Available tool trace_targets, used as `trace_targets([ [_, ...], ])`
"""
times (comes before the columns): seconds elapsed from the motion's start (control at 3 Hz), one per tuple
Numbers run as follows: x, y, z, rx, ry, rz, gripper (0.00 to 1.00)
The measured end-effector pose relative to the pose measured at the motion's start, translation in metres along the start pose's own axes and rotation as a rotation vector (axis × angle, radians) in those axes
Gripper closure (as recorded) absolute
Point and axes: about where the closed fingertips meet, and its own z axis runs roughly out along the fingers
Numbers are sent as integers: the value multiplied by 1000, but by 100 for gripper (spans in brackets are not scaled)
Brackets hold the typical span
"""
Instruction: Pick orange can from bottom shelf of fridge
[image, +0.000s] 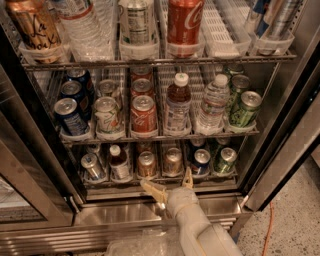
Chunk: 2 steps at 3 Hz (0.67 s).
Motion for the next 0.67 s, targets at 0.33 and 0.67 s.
trace_targets([
  [0.33,1,-9,2,47,-2,-51,0],
  [0.67,5,-22,16,82,29,-53,0],
])
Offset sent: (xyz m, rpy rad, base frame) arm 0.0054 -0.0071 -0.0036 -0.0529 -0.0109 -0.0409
